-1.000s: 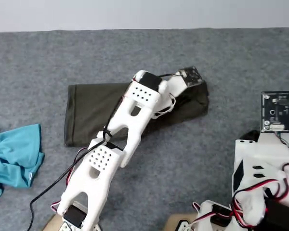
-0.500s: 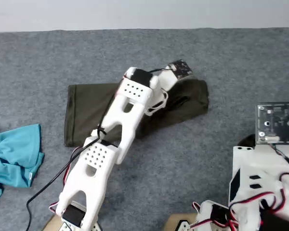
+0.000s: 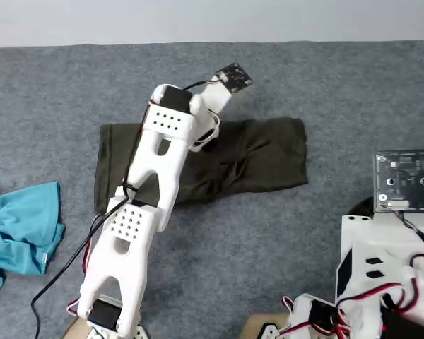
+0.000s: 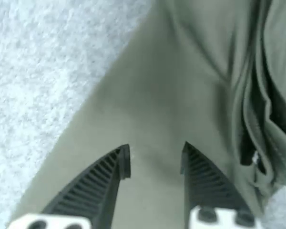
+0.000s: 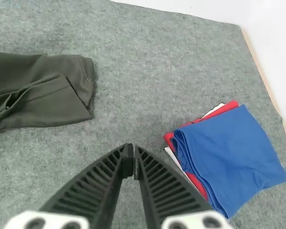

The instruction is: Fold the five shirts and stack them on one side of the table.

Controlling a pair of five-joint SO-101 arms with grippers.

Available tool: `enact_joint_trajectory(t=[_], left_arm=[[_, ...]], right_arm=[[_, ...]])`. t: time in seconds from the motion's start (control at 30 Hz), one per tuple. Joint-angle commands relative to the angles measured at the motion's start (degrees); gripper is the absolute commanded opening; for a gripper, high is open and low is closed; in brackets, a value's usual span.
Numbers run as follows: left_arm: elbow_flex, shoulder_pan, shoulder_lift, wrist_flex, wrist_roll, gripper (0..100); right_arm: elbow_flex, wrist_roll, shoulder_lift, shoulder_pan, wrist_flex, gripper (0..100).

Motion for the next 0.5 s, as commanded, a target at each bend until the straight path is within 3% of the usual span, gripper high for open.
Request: enact_joint_trajectory(t=[0.0, 0.3, 0.47], left_arm=[[-2.68, -0.53, -4.57, 0.70, 0.00, 18], [-7.16, 7.12, -9.49, 6.51, 1.85, 18], [0.31, 12.84, -10.02, 6.51, 1.85, 18]], right_arm=[[0.00, 0.62, -0.04, 0.84, 2.33, 1.5], [0.00, 0.62, -0.04, 0.84, 2.33, 1.5], [0.00, 0.62, -0.04, 0.84, 2.33, 1.5]])
